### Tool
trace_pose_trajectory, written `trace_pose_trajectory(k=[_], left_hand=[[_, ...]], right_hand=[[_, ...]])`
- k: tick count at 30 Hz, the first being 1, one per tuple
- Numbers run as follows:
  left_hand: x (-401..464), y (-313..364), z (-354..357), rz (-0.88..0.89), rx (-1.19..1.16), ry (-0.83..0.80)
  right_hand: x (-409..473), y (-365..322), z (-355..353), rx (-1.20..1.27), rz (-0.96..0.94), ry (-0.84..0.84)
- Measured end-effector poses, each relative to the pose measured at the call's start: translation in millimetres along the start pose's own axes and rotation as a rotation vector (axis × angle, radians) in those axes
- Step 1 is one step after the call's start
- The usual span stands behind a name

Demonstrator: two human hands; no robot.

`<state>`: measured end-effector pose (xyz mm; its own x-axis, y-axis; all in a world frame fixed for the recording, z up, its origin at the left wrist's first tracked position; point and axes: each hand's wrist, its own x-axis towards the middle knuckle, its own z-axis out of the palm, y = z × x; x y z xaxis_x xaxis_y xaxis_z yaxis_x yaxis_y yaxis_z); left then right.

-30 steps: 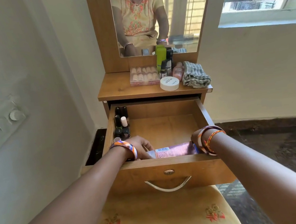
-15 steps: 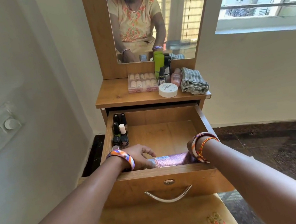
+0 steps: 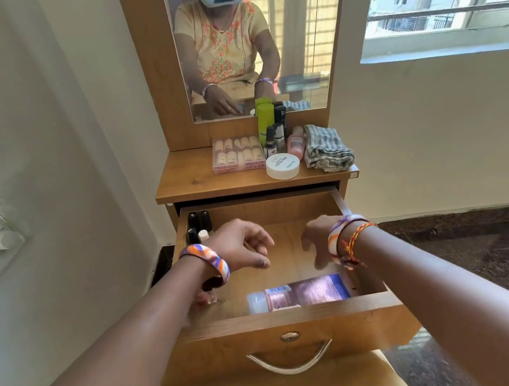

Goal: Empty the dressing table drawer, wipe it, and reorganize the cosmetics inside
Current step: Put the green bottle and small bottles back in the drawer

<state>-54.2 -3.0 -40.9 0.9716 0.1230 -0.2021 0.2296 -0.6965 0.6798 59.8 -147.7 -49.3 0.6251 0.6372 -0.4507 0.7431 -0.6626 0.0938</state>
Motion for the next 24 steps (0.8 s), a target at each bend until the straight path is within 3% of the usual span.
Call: trace_pose_trajectory(k=[4, 7, 14, 21, 24], left_hand=[[19.5, 19.4, -23.8, 0.092, -0.018, 0.386], [42.5, 34.6, -43.0, 0.113, -0.033, 0.553], [113.8, 60.8, -85.4, 0.118, 0.230, 0.590], [161.9, 62.6, -86.5, 0.031, 0.375, 0.492], [172.6, 59.4, -84.7, 0.046, 0.395, 0.520]], right_hand=[[-11.5, 12.7, -46.3, 0.186, -0.031, 0.223], [-6.0, 25.9, -75.3, 0.272, -0.023, 0.432], [37.8, 49.4, -125.7, 0.547, 0.009, 0.785], [87.5, 58.0, -144.5, 0.429, -0.016, 0.689], [101.5, 65.8, -149.7, 0.490, 0.021, 0.813]])
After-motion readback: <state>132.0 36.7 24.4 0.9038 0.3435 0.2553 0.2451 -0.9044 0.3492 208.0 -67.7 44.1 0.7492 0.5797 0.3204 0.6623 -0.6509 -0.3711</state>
